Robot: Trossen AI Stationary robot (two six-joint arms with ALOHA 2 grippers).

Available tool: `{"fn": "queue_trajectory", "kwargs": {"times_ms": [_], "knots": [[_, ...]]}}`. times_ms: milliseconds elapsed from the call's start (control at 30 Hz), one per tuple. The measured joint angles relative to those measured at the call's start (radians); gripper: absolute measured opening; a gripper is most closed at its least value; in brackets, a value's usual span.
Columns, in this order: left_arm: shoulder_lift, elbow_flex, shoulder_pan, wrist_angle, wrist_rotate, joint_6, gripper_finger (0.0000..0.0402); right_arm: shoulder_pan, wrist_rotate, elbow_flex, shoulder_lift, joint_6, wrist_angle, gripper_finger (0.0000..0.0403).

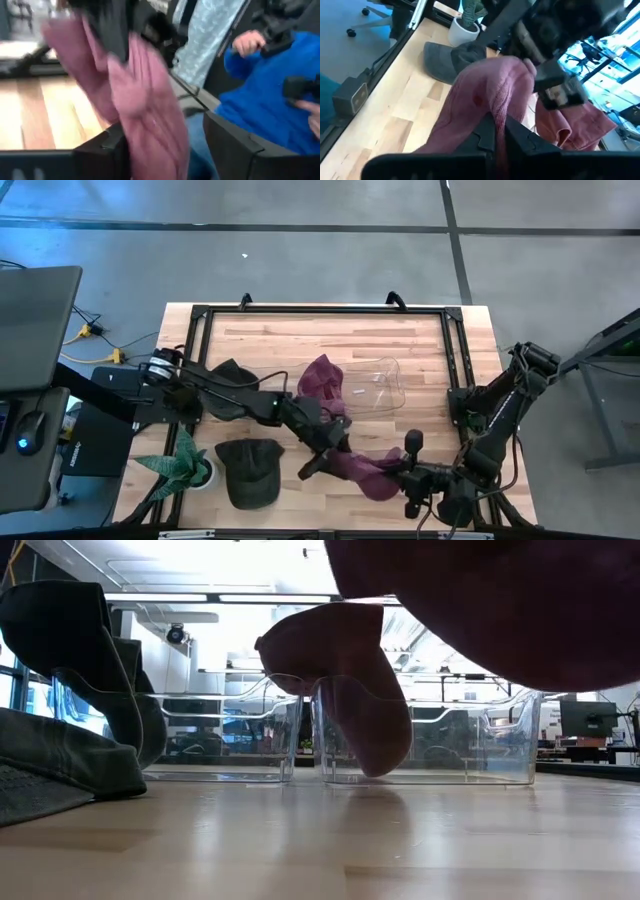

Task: Pick & Place hat
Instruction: Put the red cap into the right transparent bin

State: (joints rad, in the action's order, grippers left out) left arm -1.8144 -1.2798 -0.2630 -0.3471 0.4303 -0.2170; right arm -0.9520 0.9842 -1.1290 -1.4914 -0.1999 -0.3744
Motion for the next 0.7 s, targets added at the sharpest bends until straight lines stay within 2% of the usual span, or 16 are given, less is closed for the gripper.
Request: {"fn": "queue_trajectory", "kwargs": {"times_ms": [167, 300, 333, 400, 500, 567, 633, 700], "knots": [[-0.001, 0.0, 0.003, -0.005, 0.04, 0.079, 0.0119, 0.0, -0.069, 0.0, 0.0, -0.028, -0.001, 0.0032], [-0.002, 0.001, 0.0, 0.006, 0.084, 0.112, 0.0025, -0.001, -0.191, 0.0, 0.011, -0.085, -0.002, 0.006], [-0.002, 0.001, 0.0, 0.003, 0.084, 0.114, 0.0013, 0.001, -0.234, -0.001, 0.02, -0.116, -0.003, 0.0068], [-0.002, 0.001, 0.001, 0.0, 0.078, 0.118, 0.0014, 0.016, -0.356, -0.001, 0.051, -0.194, -0.003, 0.0088], [-0.002, 0.002, 0.002, 0.001, 0.072, 0.148, 0.0016, 0.052, -0.604, -0.003, 0.111, -0.322, -0.006, 0.0127], [-0.002, 0.002, 0.002, -0.001, 0.073, 0.163, 0.0006, 0.085, -0.759, -0.003, 0.142, -0.343, -0.008, 0.0152], [-0.002, 0.002, 0.002, -0.001, 0.073, 0.166, 0.0004, 0.117, -0.786, -0.003, 0.164, -0.329, -0.016, 0.0171], [-0.002, 0.002, 0.001, -0.002, 0.068, 0.168, 0.0006, 0.157, -0.708, -0.003, 0.179, -0.31, -0.049, 0.0181]]}}
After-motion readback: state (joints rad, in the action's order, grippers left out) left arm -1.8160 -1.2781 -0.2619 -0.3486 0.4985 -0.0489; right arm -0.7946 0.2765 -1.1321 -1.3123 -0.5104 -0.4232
